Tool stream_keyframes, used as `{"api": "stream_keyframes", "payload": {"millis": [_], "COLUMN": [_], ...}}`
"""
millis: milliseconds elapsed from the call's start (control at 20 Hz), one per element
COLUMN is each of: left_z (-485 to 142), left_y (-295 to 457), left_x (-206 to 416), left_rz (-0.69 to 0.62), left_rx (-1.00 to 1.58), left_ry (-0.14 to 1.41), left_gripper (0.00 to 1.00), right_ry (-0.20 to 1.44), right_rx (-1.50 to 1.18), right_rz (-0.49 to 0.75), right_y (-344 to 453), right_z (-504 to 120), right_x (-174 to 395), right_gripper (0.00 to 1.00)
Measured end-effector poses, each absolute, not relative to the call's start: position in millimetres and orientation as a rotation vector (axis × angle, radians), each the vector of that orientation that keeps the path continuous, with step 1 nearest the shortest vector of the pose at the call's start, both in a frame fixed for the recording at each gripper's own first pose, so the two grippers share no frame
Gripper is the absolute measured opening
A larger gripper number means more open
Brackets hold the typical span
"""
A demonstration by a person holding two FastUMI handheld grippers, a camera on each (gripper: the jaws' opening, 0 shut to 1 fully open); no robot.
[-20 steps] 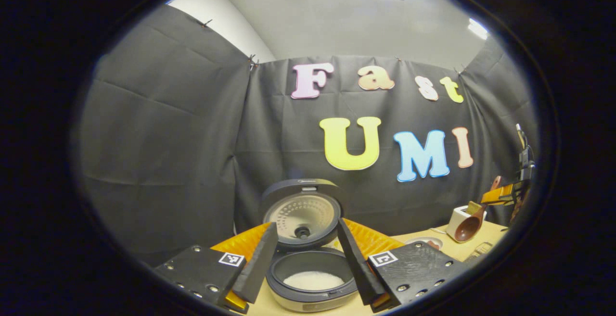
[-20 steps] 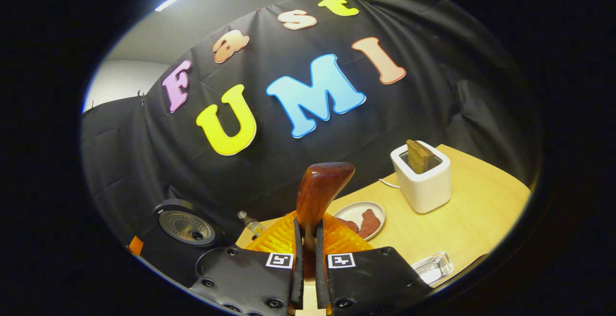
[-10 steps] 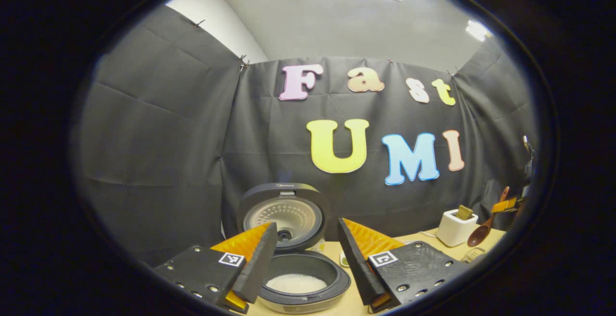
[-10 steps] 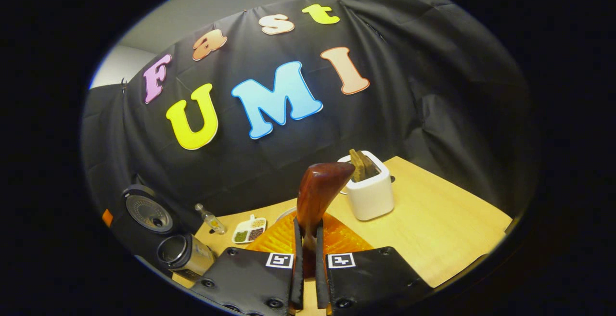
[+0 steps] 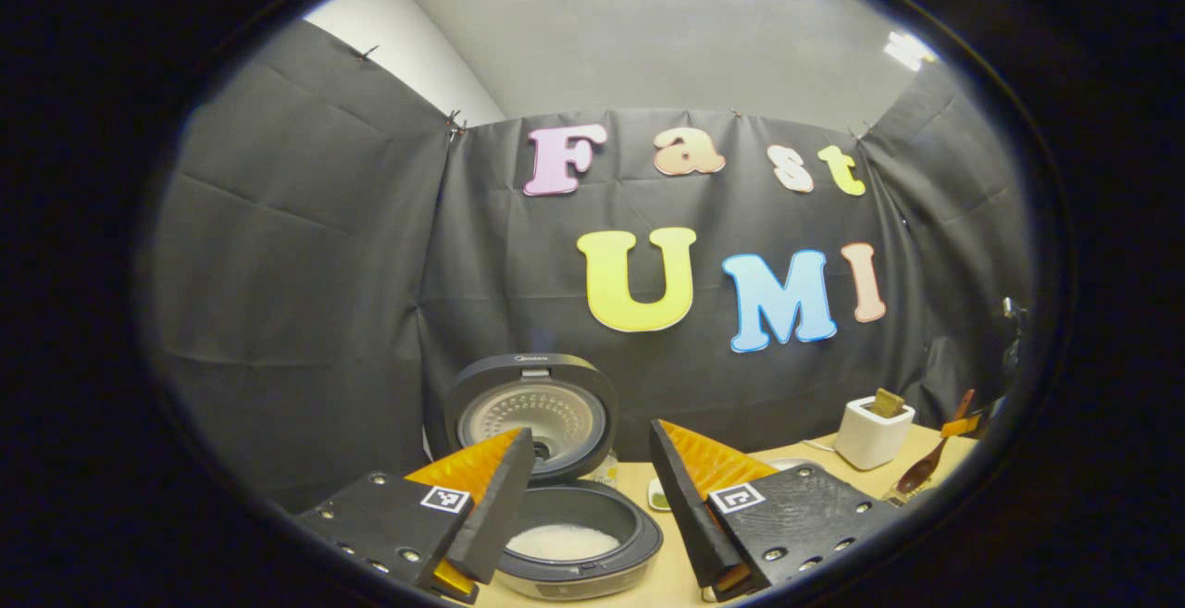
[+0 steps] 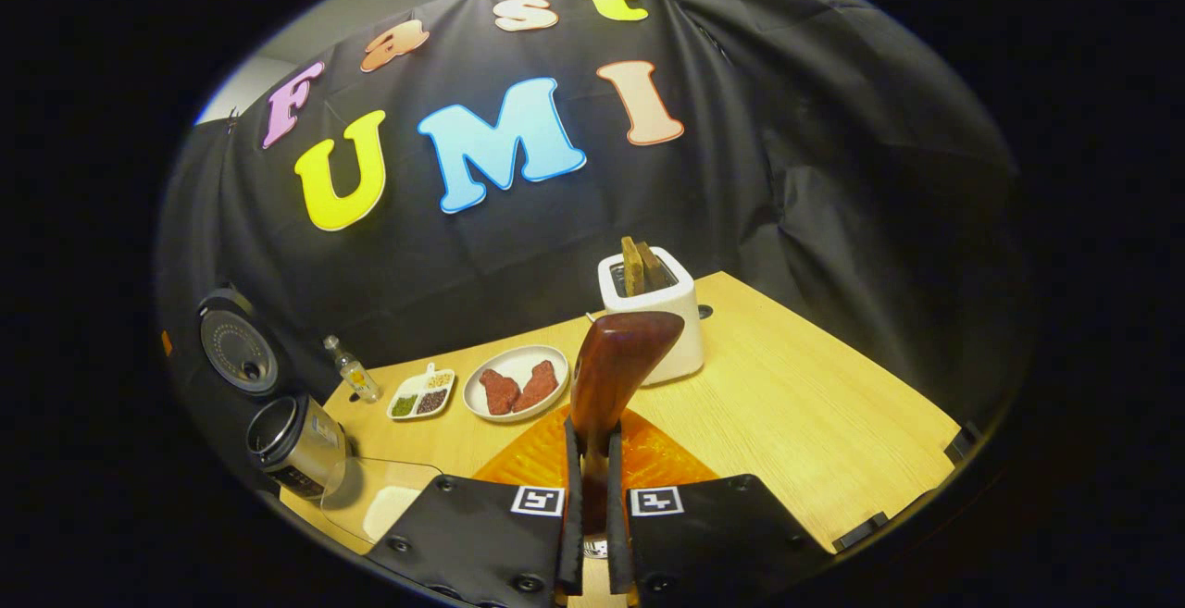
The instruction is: Close the left gripper, press the button to open the rice cooker; take a wooden spoon from the chopstick holder with the right hand, scoop a spoonful of rice and pour it into the rice cooker, then put the wooden spoon back into the chopstick holder.
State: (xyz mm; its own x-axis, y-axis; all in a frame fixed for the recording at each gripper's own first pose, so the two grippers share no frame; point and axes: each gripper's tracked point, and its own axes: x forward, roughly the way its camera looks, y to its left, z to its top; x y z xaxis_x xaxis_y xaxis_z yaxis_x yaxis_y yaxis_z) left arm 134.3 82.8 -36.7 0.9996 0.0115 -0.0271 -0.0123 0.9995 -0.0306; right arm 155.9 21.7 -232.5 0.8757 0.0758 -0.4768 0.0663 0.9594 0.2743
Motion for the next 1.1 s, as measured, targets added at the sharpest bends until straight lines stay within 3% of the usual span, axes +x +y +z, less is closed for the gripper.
{"api": "stream_keyframes", "payload": {"millis": [450, 500, 600, 700, 1100], "left_z": [-26, -25, -22, -19, -4], "left_y": [84, 82, 79, 76, 77], "left_x": [128, 129, 131, 135, 176], "left_rz": [0.032, 0.031, 0.029, 0.027, 0.034], "left_rx": [-0.012, -0.015, -0.019, -0.019, -0.012], "left_ry": [0.023, 0.021, 0.022, 0.023, 0.035], "left_gripper": [0.78, 0.78, 0.77, 0.80, 0.78], "right_ry": [0.587, 0.576, 0.542, 0.501, 0.299], "right_rx": [0.309, 0.305, 0.278, 0.237, 0.033], "right_rz": [0.020, 0.018, 0.004, -0.018, -0.027], "right_y": [24, 20, 8, -6, -25], "right_z": [-266, -259, -244, -224, -116], "right_x": [144, 143, 143, 140, 118], "right_gripper": [0.21, 0.27, 0.58, 0.98, 0.98]}}
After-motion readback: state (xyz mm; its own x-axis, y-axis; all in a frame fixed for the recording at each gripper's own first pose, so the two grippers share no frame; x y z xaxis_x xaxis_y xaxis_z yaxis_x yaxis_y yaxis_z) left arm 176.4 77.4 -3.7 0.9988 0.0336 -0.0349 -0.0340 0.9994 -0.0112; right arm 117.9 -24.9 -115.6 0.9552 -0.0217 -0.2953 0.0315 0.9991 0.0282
